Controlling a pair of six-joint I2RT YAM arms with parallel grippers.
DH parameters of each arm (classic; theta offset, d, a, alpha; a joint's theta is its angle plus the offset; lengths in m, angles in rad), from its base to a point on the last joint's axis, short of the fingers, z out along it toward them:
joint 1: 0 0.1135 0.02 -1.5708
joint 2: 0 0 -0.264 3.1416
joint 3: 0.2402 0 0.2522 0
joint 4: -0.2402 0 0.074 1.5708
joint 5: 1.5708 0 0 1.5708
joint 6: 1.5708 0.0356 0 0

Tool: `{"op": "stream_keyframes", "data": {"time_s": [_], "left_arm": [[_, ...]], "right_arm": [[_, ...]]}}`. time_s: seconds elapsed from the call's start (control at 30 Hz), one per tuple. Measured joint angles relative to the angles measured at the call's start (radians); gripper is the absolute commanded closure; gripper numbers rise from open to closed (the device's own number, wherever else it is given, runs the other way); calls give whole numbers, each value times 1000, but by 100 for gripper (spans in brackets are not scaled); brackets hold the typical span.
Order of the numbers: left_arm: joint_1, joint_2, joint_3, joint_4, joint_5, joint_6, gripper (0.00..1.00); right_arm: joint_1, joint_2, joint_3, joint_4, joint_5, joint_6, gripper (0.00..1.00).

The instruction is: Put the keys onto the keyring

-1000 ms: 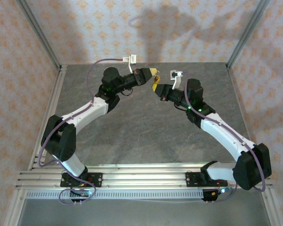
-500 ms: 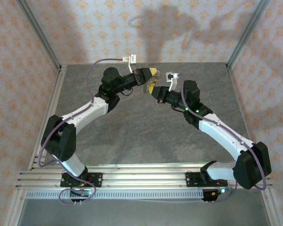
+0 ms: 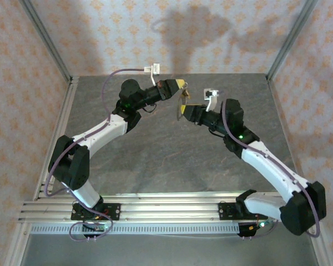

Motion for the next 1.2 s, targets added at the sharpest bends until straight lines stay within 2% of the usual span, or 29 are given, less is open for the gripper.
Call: {"op": "stream_keyframes", "data": {"time_s": [0.13, 0.3, 0.77, 1.03, 1.2], "left_arm": [[0, 0, -1, 23, -5, -13, 100], [0, 0, -11, 52, -26, -29, 100], [-20, 0, -55, 112, -100, -83, 100], [-20, 0, -59, 144, -128, -108, 100], [-20, 0, -59, 148, -129, -118, 100]], "right_arm": [[-54, -100, -34, -14, 14, 18, 60], [-87, -132, -23, 0, 40, 63, 60], [-89, 104, 170, 186, 37, 250, 61], [-89, 192, 181, 265, -9, 333, 61], [-89, 200, 181, 311, -31, 369, 65]]}}
